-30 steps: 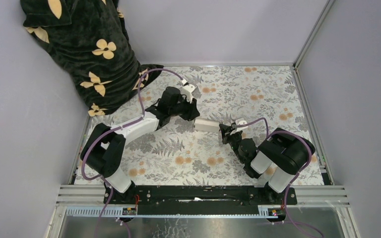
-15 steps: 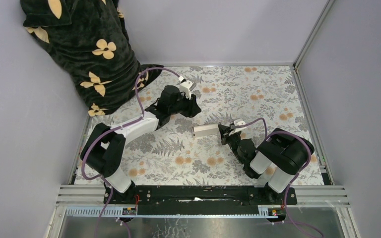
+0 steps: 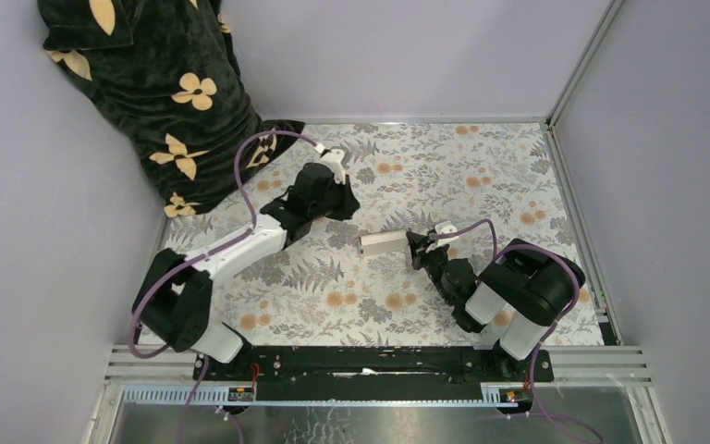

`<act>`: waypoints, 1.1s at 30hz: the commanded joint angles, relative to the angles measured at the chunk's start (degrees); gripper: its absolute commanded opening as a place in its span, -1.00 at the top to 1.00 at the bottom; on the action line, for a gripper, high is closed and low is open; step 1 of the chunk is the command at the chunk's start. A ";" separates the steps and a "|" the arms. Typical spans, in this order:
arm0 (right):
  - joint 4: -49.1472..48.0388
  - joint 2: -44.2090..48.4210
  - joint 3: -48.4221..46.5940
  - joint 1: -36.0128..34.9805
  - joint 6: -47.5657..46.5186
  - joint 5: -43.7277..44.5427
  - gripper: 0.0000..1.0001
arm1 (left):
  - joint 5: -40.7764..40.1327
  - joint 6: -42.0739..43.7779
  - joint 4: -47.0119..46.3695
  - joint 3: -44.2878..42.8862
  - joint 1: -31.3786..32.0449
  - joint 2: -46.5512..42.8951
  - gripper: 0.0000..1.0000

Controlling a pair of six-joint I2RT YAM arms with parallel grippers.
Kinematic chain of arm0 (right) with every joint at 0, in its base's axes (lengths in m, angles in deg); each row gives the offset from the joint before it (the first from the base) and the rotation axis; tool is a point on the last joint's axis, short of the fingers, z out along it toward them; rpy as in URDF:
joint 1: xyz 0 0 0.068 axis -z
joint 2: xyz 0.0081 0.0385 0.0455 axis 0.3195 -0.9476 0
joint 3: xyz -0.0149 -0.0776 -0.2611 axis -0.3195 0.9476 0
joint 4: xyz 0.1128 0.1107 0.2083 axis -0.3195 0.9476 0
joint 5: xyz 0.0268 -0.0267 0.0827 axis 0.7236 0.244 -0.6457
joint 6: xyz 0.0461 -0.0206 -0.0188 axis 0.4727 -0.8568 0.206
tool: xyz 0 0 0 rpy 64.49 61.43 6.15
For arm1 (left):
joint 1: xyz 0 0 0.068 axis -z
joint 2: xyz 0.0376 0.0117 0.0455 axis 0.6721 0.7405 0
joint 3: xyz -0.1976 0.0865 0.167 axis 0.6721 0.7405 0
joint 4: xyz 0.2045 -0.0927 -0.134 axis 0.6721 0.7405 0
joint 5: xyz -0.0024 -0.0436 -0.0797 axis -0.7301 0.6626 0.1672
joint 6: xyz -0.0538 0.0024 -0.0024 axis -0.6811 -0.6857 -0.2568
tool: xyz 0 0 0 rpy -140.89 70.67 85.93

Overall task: Fold the paper box
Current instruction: Close the paper box at the center of the board.

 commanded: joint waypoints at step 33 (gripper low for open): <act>13.56 2.81 -1.11 -0.90 0.53 2.93 1.00 | -23.70 5.13 16.84 1.74 12.29 -5.84 0.36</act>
